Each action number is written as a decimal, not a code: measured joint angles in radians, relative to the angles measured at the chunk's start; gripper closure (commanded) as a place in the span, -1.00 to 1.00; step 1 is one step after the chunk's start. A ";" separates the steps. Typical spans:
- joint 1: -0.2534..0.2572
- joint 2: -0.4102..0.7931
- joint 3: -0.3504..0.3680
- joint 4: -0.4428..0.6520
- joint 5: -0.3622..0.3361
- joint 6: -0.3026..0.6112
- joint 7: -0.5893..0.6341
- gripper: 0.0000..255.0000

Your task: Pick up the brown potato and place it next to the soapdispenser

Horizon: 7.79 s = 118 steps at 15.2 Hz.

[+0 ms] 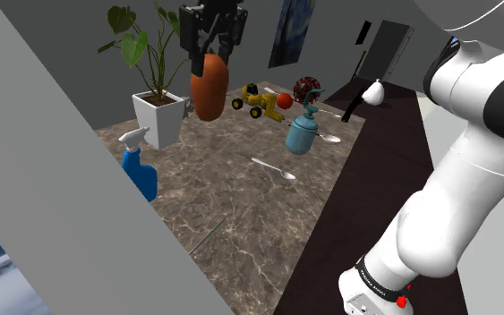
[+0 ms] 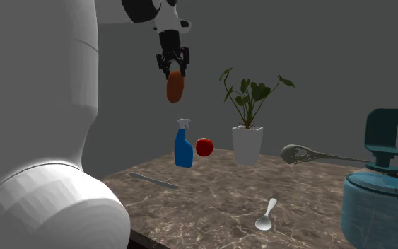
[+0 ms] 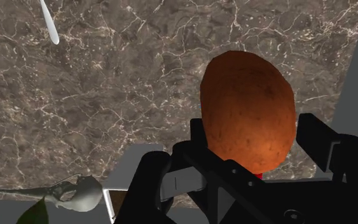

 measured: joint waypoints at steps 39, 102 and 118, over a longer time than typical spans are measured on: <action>-0.403 -0.161 -0.606 -0.230 0.166 0.155 -0.969 1.00; -0.405 -0.133 -0.608 -1.050 0.164 1.031 -0.968 1.00; -0.407 -0.084 -0.607 -1.086 0.164 1.092 -0.968 -1.00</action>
